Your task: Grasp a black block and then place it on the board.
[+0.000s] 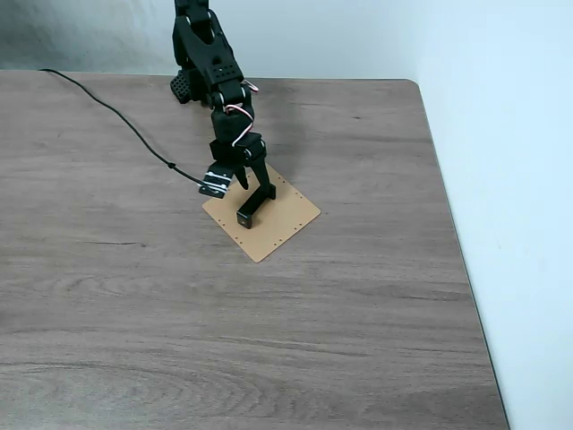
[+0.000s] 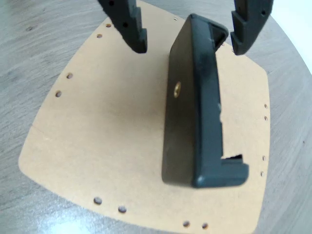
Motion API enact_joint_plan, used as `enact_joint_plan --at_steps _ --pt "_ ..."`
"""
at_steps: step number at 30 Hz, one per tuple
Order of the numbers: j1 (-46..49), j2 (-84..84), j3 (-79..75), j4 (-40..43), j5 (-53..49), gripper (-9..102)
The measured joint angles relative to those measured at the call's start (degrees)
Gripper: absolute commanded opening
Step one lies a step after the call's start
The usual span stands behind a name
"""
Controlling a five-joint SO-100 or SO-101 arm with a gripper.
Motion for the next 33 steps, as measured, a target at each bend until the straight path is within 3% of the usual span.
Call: enact_joint_plan --at_steps 7,9,10,17,24,29,33 --pt "1.8 7.8 0.6 0.0 0.0 22" --pt "2.3 12.0 1.8 0.0 0.0 4" --pt "2.9 14.2 2.2 -0.1 0.0 0" --pt "9.2 33.0 18.9 -3.0 3.5 0" --pt "16.4 50.4 33.8 -1.8 18.9 0" --pt "19.4 62.5 49.9 -8.2 17.1 0" --pt "20.7 70.8 56.6 -5.4 25.9 0"
